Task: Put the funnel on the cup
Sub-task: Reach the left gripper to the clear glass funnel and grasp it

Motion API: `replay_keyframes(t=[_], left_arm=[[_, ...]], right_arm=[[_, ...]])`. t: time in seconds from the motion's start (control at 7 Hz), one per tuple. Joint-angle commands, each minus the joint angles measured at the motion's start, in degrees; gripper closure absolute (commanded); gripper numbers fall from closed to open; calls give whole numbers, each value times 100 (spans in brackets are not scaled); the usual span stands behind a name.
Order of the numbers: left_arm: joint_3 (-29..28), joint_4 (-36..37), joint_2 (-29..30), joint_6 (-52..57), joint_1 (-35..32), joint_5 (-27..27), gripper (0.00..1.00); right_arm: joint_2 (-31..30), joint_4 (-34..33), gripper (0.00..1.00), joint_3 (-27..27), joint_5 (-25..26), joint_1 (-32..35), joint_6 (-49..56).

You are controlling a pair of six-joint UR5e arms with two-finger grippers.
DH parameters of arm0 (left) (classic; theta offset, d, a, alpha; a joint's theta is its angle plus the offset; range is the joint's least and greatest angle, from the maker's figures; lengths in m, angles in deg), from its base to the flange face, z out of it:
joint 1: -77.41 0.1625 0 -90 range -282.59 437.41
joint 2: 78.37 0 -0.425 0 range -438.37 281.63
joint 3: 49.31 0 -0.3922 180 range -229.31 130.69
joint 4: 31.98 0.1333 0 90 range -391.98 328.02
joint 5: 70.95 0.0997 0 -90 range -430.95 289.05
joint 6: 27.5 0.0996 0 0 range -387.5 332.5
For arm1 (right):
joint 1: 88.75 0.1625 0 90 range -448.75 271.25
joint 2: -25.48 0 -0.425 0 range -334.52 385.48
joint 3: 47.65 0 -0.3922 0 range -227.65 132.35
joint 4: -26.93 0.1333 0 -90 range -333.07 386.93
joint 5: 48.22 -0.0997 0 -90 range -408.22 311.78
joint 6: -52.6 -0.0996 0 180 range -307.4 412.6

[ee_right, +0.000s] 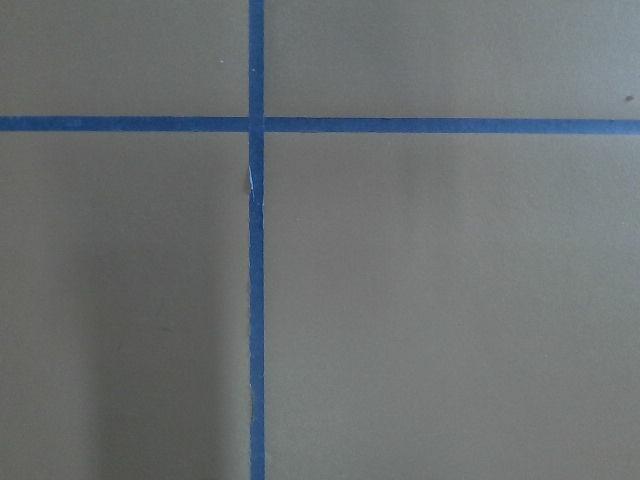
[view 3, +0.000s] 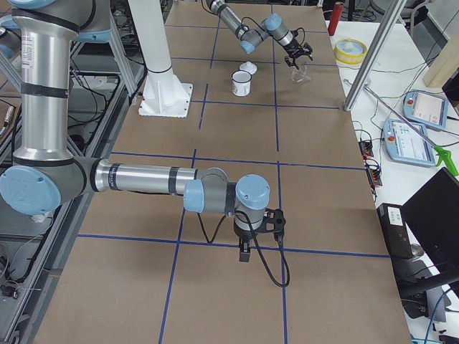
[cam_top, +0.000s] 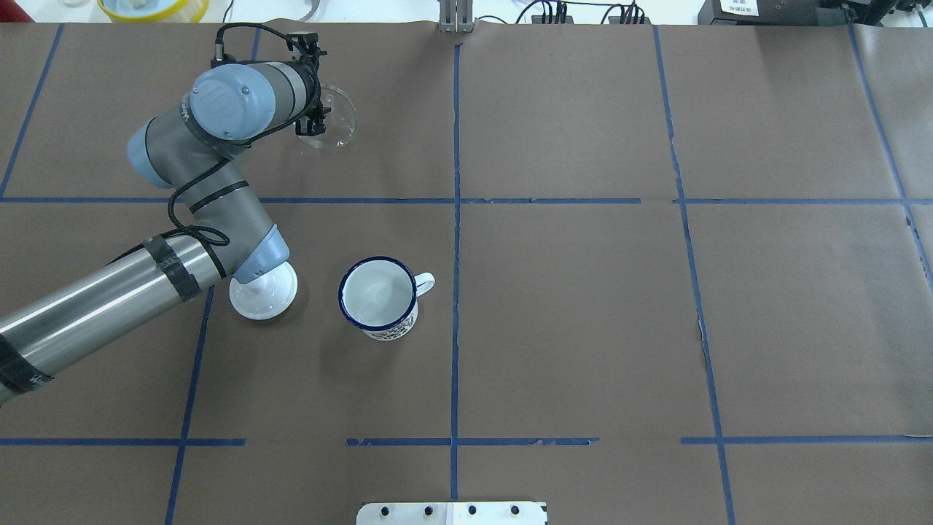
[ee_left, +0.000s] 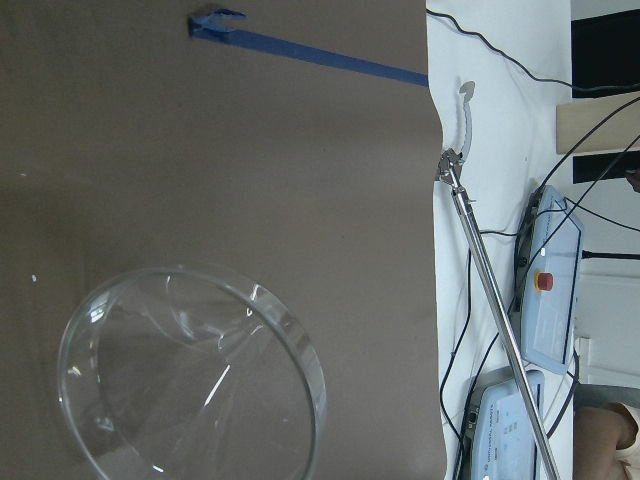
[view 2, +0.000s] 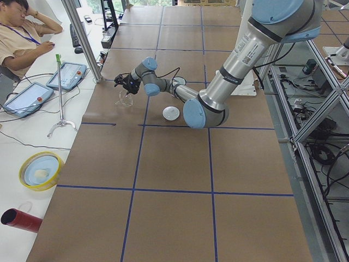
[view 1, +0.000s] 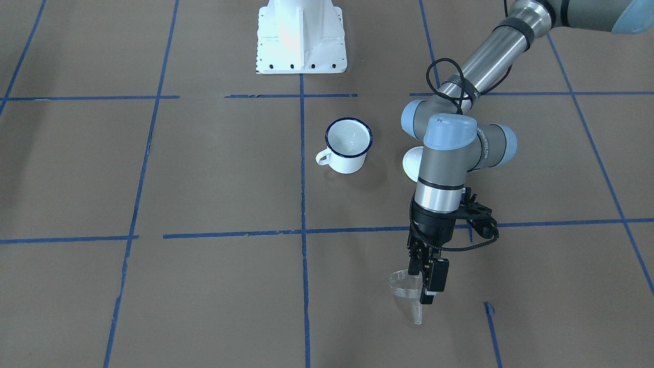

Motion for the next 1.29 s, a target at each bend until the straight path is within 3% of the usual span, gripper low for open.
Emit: replay_keyframes(t=[0.0,0.14,0.29,0.43,0.86,1.14], left_arm=[[-292,-187,54,-14,-3,71,7],[-292,-195,62,-14,-3,79,14],[-292,-187,63,12,-3,114,53],[-274,-195,54,352,5,123,100],[-230,-204,54,408,-3,115,100],[381,-196,54,443,-99,71,100]], right_arm=[[0,0,0,0,0,0,0],[0,0,0,0,0,0,0],[0,0,0,0,0,0,0],[0,0,0,0,0,0,0],[0,0,0,0,0,0,0],[0,0,0,0,0,0,0]])
